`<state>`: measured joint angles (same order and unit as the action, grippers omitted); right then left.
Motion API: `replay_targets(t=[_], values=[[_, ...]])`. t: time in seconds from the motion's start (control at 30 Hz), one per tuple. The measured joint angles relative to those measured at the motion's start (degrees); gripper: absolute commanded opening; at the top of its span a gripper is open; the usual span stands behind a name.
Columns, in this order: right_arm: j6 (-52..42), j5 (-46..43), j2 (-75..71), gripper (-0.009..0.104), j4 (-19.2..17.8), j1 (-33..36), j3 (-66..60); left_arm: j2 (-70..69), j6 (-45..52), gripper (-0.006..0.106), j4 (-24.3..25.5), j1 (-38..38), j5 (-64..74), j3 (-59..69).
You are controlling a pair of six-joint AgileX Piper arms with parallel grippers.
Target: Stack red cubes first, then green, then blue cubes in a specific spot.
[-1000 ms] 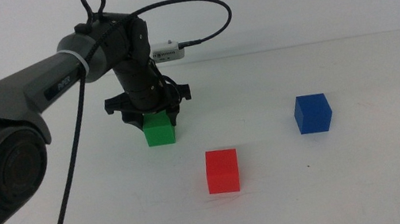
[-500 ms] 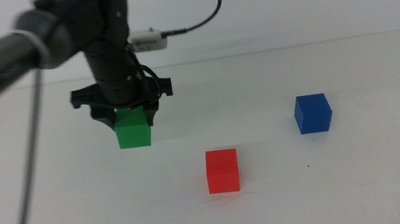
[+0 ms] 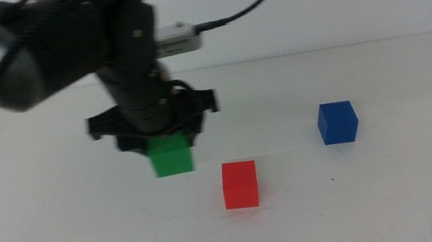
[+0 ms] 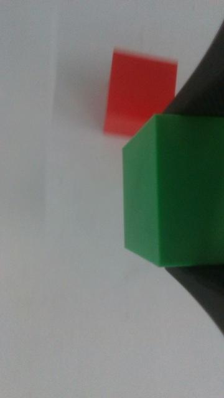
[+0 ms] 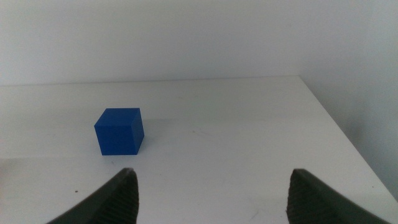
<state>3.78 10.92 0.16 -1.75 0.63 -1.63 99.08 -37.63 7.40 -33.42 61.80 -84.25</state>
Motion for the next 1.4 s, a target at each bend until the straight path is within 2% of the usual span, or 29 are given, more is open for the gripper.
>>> replay_targets(t=[0.4, 1.2, 1.23, 1.27, 1.4], values=[[0.00, 0.00, 0.00, 0.061, 0.00, 0.00, 0.00, 11.30, -1.89, 0.002, -0.62, -7.21, 1.78, -11.76], [0.00, 0.00, 0.00, 0.061, 0.00, 0.00, 0.00, 16.55, -0.17, 0.002, -3.81, -7.45, -0.19, -12.35], [0.00, 0.00, 0.00, 0.061, 0.00, 0.00, 0.00, 16.55, 0.01, 0.003, -3.72, -7.45, -0.19, -12.35], [0.00, 0.00, 0.00, 0.061, 0.00, 0.00, 0.00, 16.55, 0.06, 0.015, -3.72, -7.45, -0.32, -12.35], [0.00, 0.00, 0.00, 0.061, 0.00, 0.00, 0.00, 16.55, 0.32, 0.029, -3.72, -7.45, -1.02, -12.35]])
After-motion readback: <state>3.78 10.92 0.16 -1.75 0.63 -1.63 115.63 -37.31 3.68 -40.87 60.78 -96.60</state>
